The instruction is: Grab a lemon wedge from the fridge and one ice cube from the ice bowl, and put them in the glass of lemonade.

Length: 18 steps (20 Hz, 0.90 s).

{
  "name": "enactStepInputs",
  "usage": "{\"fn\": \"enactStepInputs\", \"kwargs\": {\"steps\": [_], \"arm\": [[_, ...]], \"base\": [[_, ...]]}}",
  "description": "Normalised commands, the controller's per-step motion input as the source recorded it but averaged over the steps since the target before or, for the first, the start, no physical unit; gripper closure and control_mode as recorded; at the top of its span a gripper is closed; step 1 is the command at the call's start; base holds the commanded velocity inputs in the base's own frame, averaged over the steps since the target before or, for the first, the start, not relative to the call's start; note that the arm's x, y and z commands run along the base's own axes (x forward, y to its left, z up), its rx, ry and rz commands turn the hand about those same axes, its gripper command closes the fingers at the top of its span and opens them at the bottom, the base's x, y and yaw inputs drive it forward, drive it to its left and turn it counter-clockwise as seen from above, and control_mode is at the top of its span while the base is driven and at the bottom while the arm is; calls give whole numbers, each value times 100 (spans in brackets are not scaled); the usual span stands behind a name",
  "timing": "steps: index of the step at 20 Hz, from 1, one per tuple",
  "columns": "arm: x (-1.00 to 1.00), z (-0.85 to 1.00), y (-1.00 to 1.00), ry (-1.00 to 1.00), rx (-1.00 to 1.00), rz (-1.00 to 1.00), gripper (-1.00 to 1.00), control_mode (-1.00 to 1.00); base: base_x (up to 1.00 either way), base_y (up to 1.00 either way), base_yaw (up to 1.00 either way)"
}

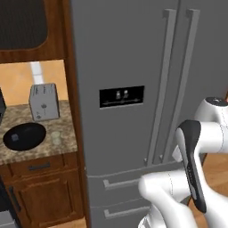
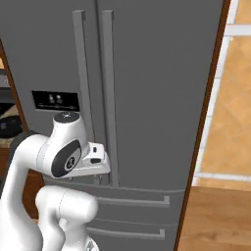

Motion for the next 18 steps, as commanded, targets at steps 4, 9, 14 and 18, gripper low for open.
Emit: {"fn": "enactStepInputs", "kwargs": {"steps": [4,9,14,18], "arm": [[0,0,0,0,0,0,-100,100],[0,0,0,0,0,0,-100,100],[0,0,0,0,0,0,-100,100],[0,0,0,0,0,0,-100,100]], "base": [[-58,-12,35],[-61,-44,11],[-38,-10,-12],[-63,11,-7]]}}
